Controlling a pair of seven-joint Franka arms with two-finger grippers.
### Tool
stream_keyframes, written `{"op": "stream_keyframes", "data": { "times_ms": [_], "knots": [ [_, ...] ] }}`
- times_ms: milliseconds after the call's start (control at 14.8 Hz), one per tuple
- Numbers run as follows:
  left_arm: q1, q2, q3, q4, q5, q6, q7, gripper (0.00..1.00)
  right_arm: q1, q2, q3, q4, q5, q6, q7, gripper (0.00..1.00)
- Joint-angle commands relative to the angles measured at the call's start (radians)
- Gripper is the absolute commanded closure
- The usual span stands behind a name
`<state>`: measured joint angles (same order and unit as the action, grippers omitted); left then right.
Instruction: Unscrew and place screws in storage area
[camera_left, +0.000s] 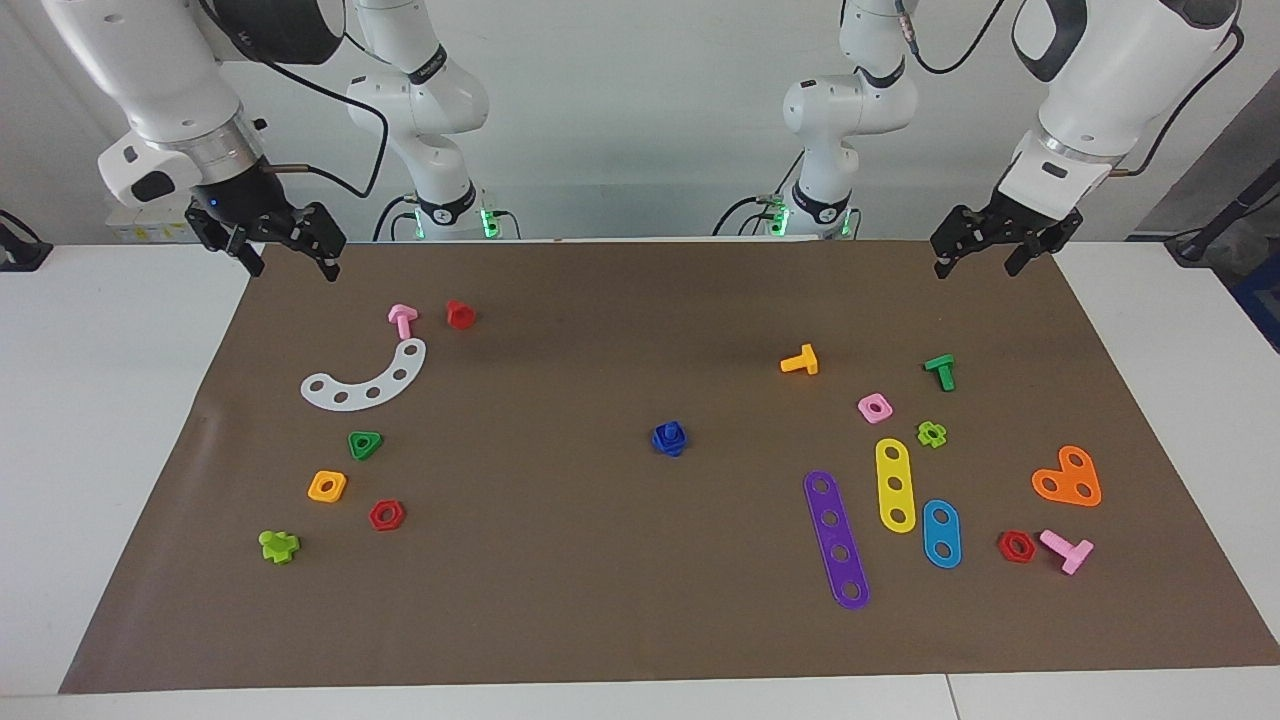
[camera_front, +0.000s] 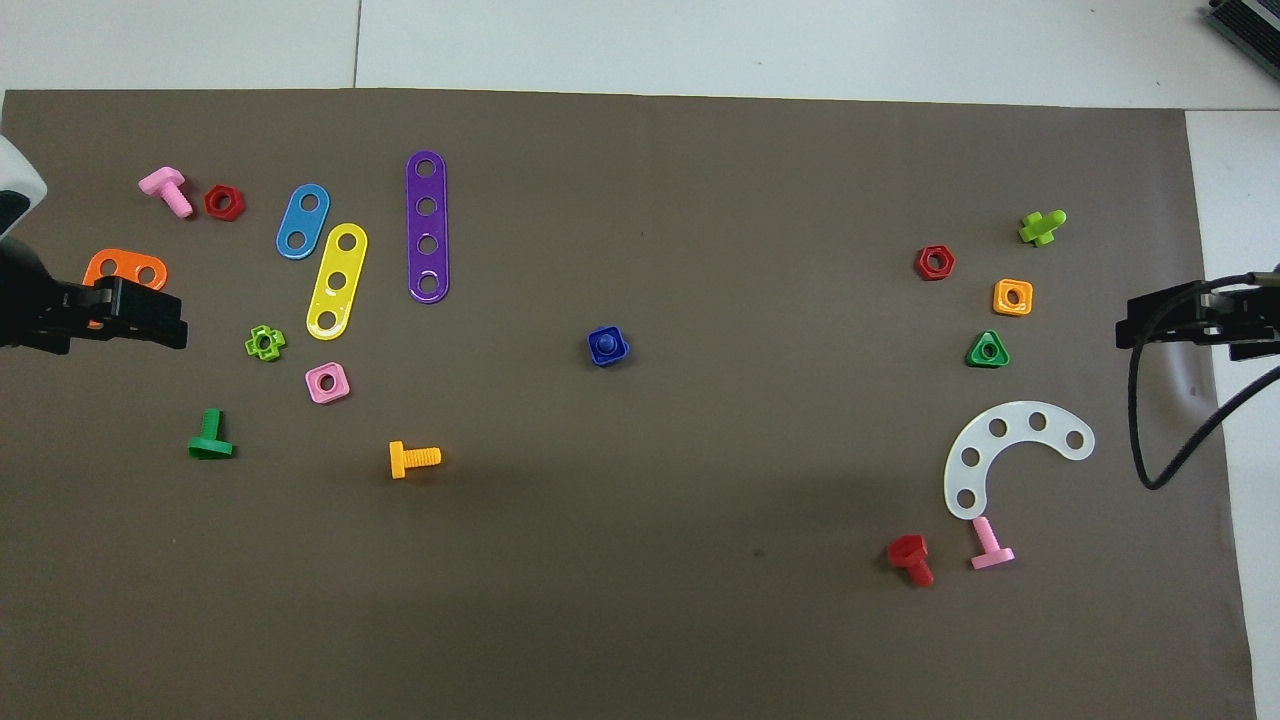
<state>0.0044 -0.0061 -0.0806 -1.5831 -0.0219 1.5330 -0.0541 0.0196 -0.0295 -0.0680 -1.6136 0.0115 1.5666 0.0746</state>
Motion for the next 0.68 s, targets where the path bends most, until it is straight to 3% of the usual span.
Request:
{"op": "stream_keyframes", "data": {
  "times_ms": [0,608],
  "knots": [
    [-0.014,-0.031,0.007,-0.037,0.019,0.022,0.01,0.0,0.0,-0.015,-0.003,-0.012,0.012,-0.011,-0.004,0.0],
    [-0.033,-0.048,0.005,-0.086,0.019,0.068,-0.004,0.0,0.0,-0.015,-0.003,-0.012,0.012,-0.011,-0.004,0.0]
  ]
}}
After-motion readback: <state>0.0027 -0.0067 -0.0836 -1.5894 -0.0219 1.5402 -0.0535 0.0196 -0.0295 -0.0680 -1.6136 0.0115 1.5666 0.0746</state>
